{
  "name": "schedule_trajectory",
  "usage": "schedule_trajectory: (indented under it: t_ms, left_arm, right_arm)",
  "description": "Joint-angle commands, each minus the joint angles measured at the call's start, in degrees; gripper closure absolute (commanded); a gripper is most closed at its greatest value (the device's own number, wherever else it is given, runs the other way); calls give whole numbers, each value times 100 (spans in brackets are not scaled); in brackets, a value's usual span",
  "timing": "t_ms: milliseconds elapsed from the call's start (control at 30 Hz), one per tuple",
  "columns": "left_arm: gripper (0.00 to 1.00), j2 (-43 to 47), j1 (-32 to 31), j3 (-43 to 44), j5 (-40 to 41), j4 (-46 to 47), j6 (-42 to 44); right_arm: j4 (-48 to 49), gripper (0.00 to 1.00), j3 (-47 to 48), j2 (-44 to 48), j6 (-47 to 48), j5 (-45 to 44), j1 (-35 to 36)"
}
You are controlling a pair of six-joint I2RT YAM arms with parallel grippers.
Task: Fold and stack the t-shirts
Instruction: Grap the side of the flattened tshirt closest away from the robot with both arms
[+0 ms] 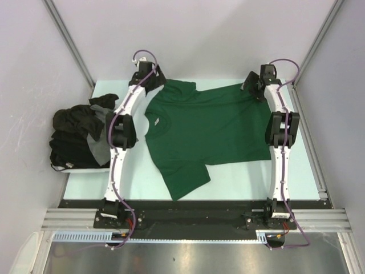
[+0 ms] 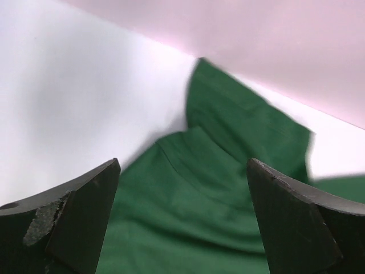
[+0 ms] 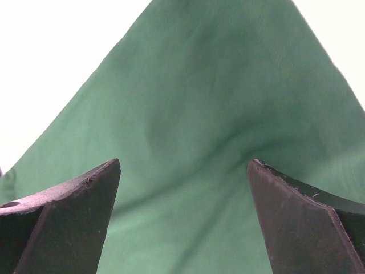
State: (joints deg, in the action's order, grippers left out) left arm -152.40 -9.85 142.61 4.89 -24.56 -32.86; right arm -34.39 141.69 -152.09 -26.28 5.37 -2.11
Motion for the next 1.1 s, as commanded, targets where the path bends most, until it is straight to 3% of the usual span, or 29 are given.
schedule_trajectory:
  t_ms: [0, 133, 267, 300, 500, 667, 800, 933, 1067]
  left_arm:
    - [1, 2071, -105, -660, -154, 320, 429]
    - [0, 3337, -359, -1953, -154, 66, 440]
    - [0, 4673, -701, -3753, -75, 108, 26]
    - [1, 5197, -772, -4541, -93, 292, -79]
    - [1, 6695, -1282, -7276, -155, 907, -1371]
    - [2, 7267, -1643, -8265, 22, 427, -2127]
    - [5, 8057, -2003, -9046, 47, -259, -2619]
    - [5, 9077, -2503, -9645, 187, -681, -2935]
    - [9, 9492, -2496, -10261, 504, -438, -3112]
  right_arm:
    - [153, 0, -255, 1461, 228, 271, 53]
    - [56, 0, -921, 2577, 422, 404, 175]
    - [-24, 0, -2484, 3989, 326, 149, 367]
    - [-6, 0, -3271, 4194, 282, 88, 387]
    - [73, 0, -5676, 5652, -324, -211, 404]
    - [249, 1, -7320, 6419, -702, -27, 395]
    - [3, 0, -7892, 6990, -860, -150, 255]
    - [-24, 0, -8376, 7474, -940, 289, -403]
    - [46, 0, -8491, 7589, -721, 184, -589]
